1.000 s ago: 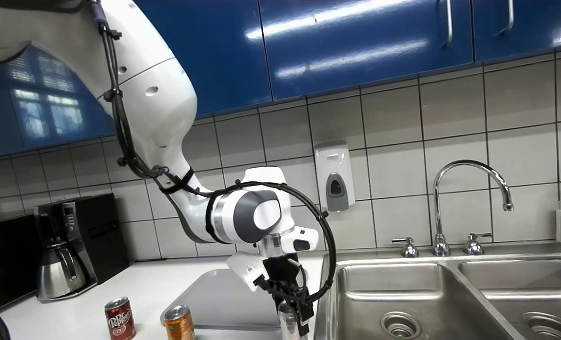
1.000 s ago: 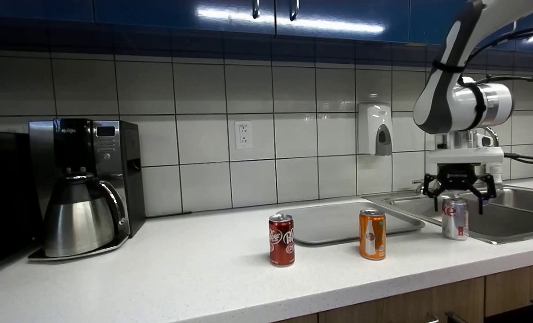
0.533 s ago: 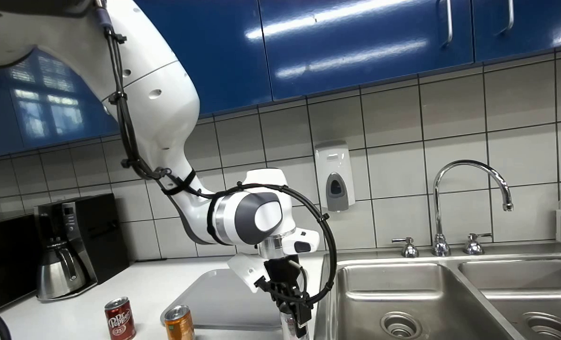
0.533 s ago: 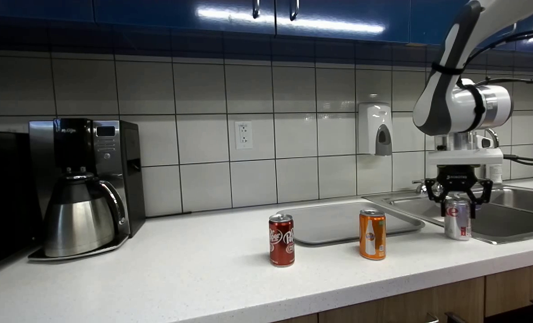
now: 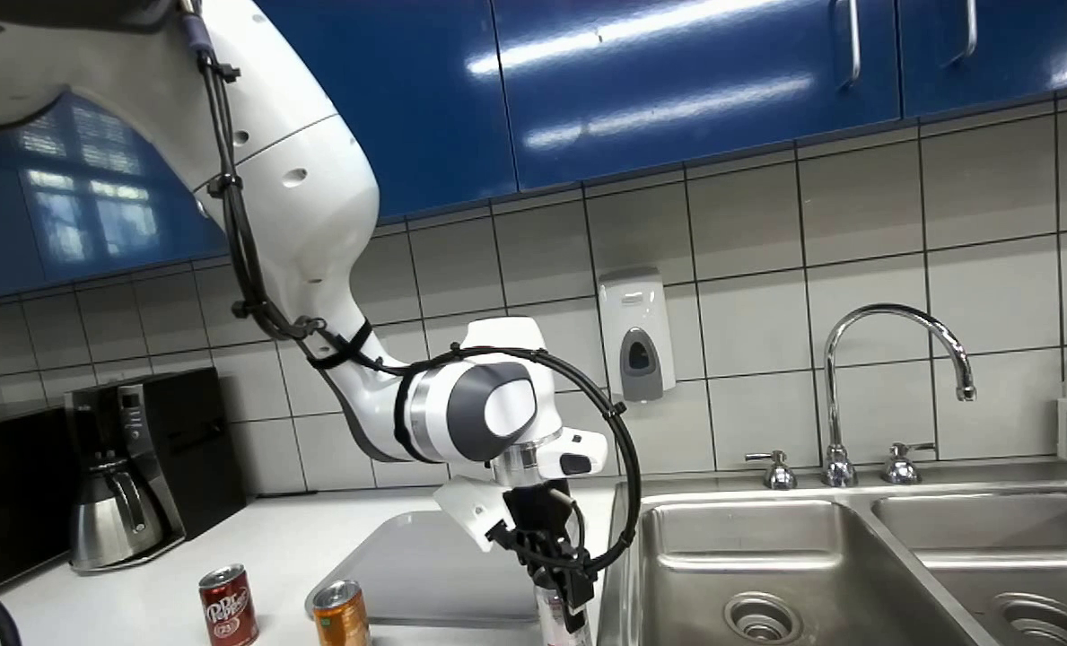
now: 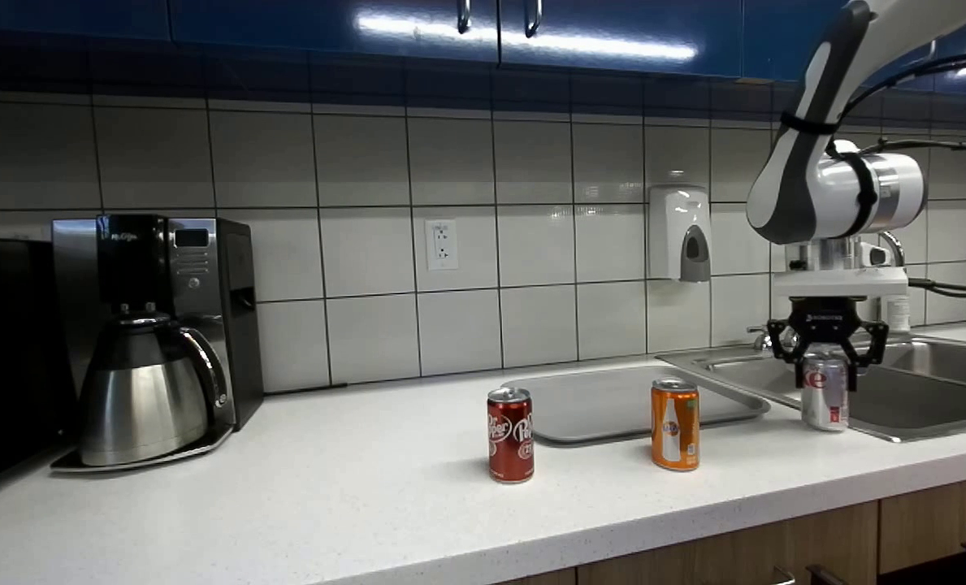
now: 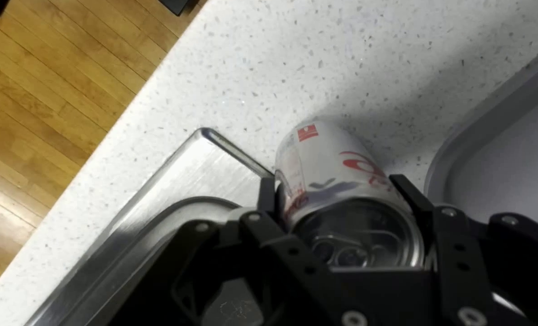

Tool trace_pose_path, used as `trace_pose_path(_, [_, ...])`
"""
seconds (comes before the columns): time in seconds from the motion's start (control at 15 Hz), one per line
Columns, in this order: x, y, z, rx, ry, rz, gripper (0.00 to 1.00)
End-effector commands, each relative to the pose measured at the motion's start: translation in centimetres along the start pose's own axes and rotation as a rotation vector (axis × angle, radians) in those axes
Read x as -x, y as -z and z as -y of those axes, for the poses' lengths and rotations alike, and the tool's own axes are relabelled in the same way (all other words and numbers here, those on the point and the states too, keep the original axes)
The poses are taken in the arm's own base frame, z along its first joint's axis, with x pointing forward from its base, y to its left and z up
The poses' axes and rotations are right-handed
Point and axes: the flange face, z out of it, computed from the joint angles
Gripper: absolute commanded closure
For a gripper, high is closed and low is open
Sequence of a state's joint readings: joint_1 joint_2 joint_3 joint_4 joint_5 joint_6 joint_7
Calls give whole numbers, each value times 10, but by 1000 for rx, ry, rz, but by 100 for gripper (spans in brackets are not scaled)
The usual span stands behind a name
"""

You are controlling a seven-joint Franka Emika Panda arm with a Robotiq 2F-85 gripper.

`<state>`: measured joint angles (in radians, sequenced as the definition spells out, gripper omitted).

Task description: Put all three cans on the grey tray

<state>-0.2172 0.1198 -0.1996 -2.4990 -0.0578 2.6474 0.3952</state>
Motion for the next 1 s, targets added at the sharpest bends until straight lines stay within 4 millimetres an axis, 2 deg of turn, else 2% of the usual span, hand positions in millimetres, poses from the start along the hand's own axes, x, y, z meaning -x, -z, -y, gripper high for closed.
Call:
trace_pose_path(0.0, [-8, 29, 7, -41, 12, -65, 62])
trace_pose_path(0.33, [-12, 50, 21, -66, 34, -113, 62])
trace_pose_path(0.93, [-18, 59, 68, -101, 95, -131, 62])
